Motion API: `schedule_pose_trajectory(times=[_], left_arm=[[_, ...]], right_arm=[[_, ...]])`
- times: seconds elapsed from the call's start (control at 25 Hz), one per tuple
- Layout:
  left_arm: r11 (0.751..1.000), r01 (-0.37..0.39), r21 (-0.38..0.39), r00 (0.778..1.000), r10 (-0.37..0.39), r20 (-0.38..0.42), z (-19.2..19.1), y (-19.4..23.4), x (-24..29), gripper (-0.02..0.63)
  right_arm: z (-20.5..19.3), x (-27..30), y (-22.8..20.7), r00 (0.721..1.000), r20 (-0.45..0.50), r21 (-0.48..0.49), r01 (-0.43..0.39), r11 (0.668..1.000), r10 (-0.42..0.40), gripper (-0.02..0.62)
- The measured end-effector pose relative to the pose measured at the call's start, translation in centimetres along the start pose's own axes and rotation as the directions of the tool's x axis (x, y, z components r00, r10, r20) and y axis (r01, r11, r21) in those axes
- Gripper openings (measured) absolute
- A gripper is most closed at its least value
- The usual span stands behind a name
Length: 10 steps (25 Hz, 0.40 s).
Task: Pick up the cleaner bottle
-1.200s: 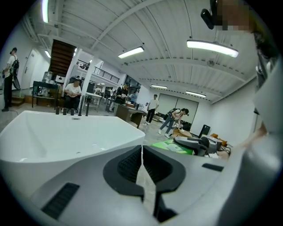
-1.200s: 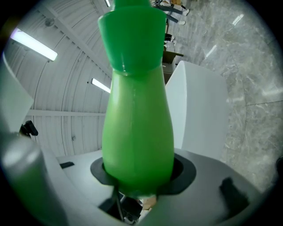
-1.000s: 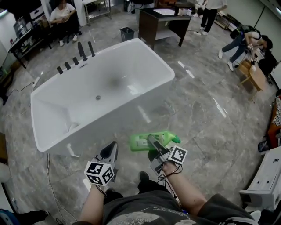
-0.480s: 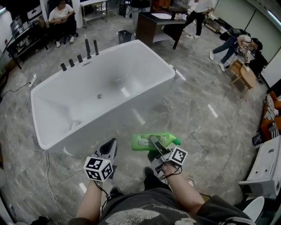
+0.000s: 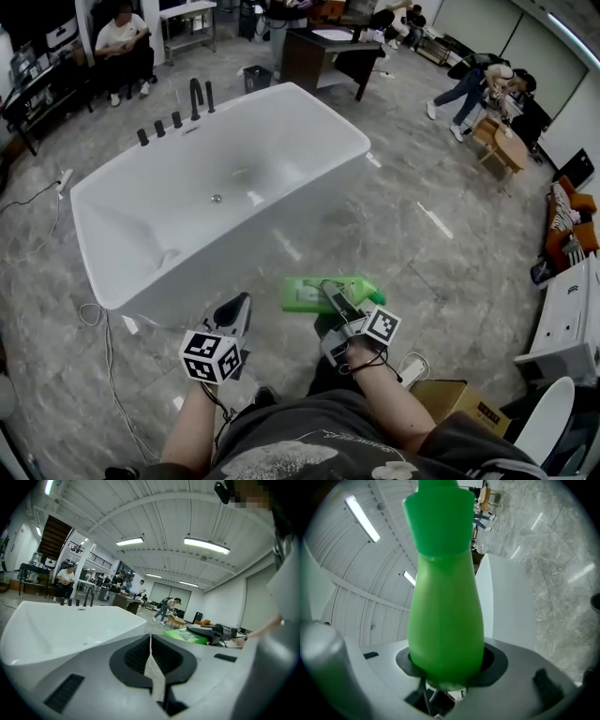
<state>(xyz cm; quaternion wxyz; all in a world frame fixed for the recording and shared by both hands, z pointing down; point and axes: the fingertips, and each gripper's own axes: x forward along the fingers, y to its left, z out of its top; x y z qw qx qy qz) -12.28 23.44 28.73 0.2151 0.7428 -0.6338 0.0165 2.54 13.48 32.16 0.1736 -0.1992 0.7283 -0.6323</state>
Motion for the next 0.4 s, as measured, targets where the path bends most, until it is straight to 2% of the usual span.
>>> schedule_pose_trajectory(times=[0.16,0.4], left_arm=[[1.0,0.025,-0.001,1.0,-0.025,-0.009,-1.4,0.8,-5.3,0.02],[0.999,0.03,-0.035,0.999,-0.031,-0.029,-1.3,0.1,-9.3,0.02]], right_arm=[[-5.3,-2.9,1.0,0.999,0.045,0.02,0.008,1.0,-0.009,0.199],[-8.6,-6.0,4.1,0.999,0.028,0.018,0.026,1.0,-0.026,0.199]])
